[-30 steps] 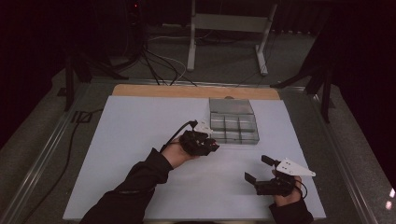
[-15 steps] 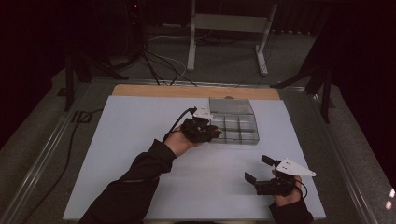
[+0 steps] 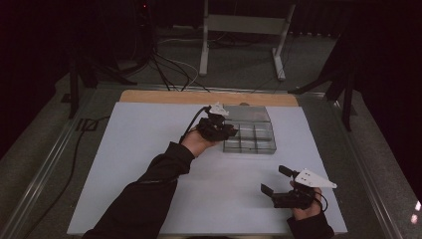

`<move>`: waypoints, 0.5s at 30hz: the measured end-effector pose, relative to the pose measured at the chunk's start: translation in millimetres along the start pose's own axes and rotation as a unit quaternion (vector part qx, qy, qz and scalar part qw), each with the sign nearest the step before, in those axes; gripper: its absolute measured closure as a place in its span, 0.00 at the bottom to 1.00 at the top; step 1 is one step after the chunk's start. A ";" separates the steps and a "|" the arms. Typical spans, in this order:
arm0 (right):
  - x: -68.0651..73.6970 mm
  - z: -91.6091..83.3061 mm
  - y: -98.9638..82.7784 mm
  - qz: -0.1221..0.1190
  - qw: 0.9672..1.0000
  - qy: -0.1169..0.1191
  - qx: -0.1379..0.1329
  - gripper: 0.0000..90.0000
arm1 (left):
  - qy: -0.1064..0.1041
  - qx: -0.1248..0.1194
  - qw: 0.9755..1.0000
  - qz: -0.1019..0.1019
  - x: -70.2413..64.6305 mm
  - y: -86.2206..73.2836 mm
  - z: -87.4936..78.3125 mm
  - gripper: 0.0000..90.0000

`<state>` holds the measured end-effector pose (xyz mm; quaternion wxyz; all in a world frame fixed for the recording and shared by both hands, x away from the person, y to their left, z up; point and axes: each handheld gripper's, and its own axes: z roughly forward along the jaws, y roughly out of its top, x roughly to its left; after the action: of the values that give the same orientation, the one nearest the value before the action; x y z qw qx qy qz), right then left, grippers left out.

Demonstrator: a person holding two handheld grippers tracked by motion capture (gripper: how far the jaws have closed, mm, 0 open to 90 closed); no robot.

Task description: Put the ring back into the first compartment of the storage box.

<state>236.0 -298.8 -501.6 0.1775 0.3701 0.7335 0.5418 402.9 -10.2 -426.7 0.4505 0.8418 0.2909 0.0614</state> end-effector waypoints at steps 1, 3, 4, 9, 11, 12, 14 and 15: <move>0.1 -0.2 0.0 0.000 1.000 0.000 0.000 0.00 | 0.000 0.001 1.000 0.000 1.4 0.2 2.4 0.81; 0.6 -0.5 0.2 -0.002 1.000 0.001 0.000 0.00 | 0.004 0.002 1.000 0.001 3.7 0.9 7.2 0.81; 0.6 -0.4 0.2 -0.003 1.000 0.001 -0.001 0.00 | 0.002 0.001 1.000 0.001 4.6 1.0 8.6 0.81; 0.5 0.0 -0.1 -0.003 1.000 0.003 0.000 0.00 | 0.007 0.002 1.000 -0.010 10.0 1.9 20.3 0.81; 0.5 -0.1 0.1 -0.001 1.000 0.002 0.000 0.00 | 0.009 0.005 1.000 -0.010 11.7 0.7 25.9 0.81; 0.6 -0.3 0.2 -0.002 1.000 0.003 -0.001 0.00 | 0.010 0.008 1.000 -0.008 12.5 0.1 27.7 0.81; 1.1 -0.7 0.4 -0.003 1.000 0.003 -0.001 0.00 | 0.018 0.011 1.000 -0.004 13.8 -1.4 32.4 0.81; 1.1 -0.8 0.4 -0.004 1.000 0.003 -0.001 0.00 | 0.017 0.014 1.000 -0.006 15.6 -2.3 34.9 0.81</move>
<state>234.8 -298.5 -500.7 0.1777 0.3654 0.7348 0.5431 427.5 -26.0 -451.5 0.4336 0.8451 0.3050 0.0689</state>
